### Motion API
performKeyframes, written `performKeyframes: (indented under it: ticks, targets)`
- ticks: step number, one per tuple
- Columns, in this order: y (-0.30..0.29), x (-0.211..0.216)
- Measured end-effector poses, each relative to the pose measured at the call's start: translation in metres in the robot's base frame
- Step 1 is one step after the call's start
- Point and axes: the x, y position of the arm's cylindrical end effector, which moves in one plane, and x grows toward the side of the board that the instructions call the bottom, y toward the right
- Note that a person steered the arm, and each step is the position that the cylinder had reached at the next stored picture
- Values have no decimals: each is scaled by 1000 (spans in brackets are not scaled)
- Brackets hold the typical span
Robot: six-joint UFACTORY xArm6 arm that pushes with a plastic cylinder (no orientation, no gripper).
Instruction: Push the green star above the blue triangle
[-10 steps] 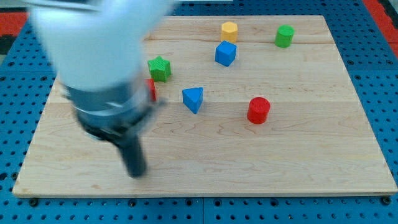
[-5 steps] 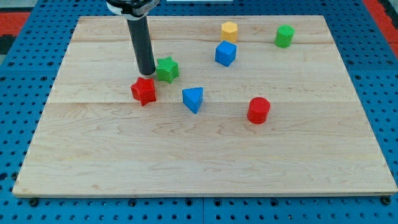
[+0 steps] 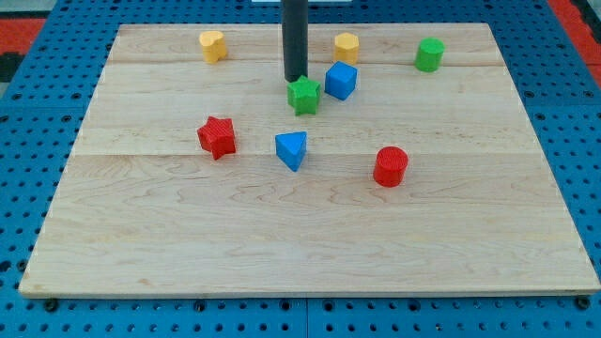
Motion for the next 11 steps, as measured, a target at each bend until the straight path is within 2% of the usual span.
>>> performKeyframes:
  ticks: [2, 3, 4, 5, 7, 8, 9, 11]
  targets:
    - [23, 33]
    - [60, 44]
    - [94, 75]
    - [85, 102]
    - [38, 102]
    - [36, 96]
    - [61, 80]
    - [22, 75]
